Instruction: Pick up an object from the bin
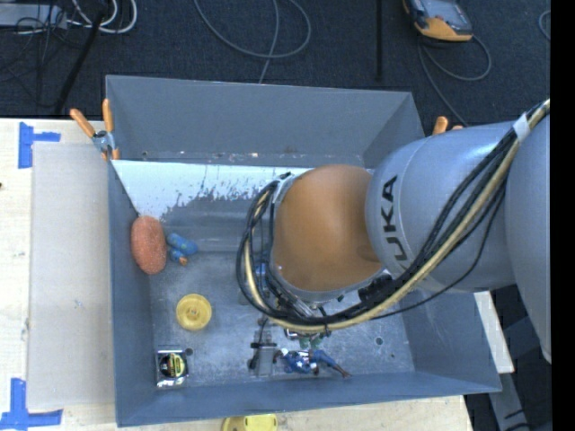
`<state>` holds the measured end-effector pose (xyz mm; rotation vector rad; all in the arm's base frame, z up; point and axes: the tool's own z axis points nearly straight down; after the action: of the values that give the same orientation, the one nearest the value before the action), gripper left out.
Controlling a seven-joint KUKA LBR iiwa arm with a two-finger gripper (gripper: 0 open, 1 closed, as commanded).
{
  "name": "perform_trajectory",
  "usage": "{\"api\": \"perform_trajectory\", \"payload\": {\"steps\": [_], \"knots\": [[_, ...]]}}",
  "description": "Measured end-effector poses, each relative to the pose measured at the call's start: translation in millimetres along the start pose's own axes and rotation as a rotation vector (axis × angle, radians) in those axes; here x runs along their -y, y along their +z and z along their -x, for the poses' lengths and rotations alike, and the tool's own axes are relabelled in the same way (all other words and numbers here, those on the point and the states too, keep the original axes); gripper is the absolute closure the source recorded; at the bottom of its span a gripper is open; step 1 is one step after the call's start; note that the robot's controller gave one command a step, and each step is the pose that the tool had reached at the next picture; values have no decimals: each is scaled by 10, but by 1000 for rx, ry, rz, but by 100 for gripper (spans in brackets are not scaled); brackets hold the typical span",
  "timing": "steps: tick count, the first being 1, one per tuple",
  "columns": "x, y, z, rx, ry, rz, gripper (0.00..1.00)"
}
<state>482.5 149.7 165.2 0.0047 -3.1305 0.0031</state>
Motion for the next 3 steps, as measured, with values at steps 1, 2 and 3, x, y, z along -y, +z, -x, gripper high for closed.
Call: {"api": "perform_trajectory", "payload": {"steps": [1, 2, 3], "knots": [[7, -41, 19, 8, 5, 2, 0], [120, 449, 99, 15, 30, 4, 0], [481, 677, 137, 3, 112, 2, 0]]}}
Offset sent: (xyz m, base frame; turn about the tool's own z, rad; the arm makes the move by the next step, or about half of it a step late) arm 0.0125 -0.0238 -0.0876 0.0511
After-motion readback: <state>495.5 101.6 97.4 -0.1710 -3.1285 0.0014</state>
